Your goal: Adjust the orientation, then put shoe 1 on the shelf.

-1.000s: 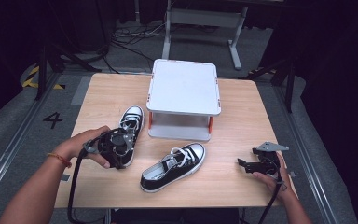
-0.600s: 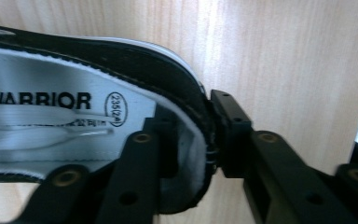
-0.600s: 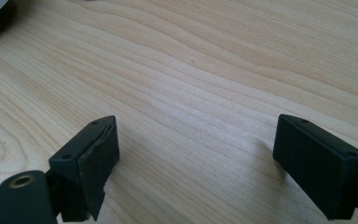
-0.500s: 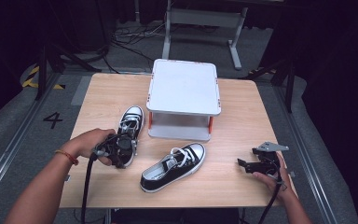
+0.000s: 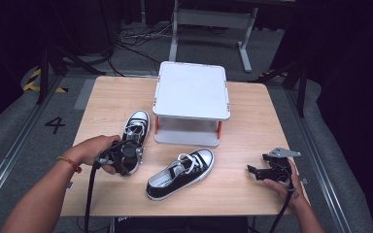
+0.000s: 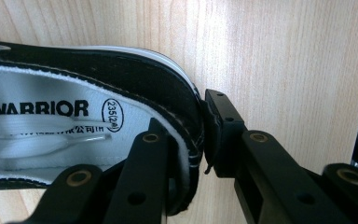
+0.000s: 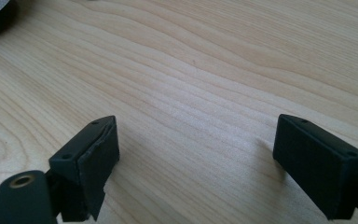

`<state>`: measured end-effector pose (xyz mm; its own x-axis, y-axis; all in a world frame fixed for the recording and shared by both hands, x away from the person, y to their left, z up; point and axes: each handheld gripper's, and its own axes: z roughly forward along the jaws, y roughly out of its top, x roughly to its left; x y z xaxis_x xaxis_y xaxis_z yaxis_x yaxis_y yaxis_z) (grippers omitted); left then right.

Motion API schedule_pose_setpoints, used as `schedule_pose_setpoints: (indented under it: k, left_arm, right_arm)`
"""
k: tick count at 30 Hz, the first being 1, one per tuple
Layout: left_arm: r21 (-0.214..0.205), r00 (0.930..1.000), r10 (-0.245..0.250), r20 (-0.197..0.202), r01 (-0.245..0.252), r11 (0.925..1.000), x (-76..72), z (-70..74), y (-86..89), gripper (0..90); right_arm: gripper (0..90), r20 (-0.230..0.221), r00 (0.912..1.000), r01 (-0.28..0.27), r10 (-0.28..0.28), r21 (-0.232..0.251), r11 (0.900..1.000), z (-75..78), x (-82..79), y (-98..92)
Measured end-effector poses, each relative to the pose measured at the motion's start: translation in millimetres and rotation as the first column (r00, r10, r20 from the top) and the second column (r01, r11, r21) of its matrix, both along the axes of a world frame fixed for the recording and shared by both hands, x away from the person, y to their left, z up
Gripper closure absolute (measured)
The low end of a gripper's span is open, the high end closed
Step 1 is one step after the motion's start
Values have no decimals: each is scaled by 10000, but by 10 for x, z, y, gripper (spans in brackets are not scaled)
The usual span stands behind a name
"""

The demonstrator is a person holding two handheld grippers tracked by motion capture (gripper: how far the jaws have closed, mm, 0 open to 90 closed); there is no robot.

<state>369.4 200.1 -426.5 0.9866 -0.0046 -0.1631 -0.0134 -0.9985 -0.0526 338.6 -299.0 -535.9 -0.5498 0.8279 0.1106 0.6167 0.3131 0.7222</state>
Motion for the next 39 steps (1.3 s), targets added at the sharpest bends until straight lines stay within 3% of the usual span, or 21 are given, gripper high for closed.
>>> schedule_pose_setpoints:
  k: [12, 18, 25, 32, 35, 39]
  left_arm:
    - [-307, 9999, 129, 3, -128, 9994, -6, 33, 26, 790]
    - [-303, 9999, -158, 43, 159, 9994, -39, 79, -18, 781]
    - [-778, 10000, -46, -23, 44, 9970, -34, 193, 26, 768]
    - [-959, 9985, 261, 488, -213, 9952, -29, 332, 97, 760]
    - [-944, 9935, 417, 1060, -317, 9950, -4, 404, 125, 761]
    - [-1104, 9866, 587, 1524, -421, 9930, 48, 519, 156, 760]
  right_arm:
    - [146, 11, 10000, -47, 47, -14, 10000, 1, -4, -2]
    - [146, 19, 10000, -98, 98, -13, 10000, 0, -5, -4]
    - [148, 24, 9999, -121, 121, -6, 9999, 0, -6, -3]
    - [149, 44, 9998, -181, 181, -1, 9998, 1, -15, -3]
    - [149, 42, 9998, -199, 199, 7, 9998, 1, -15, -3]
    - [149, 42, 9998, -202, 202, 6, 9998, 1, -14, -3]
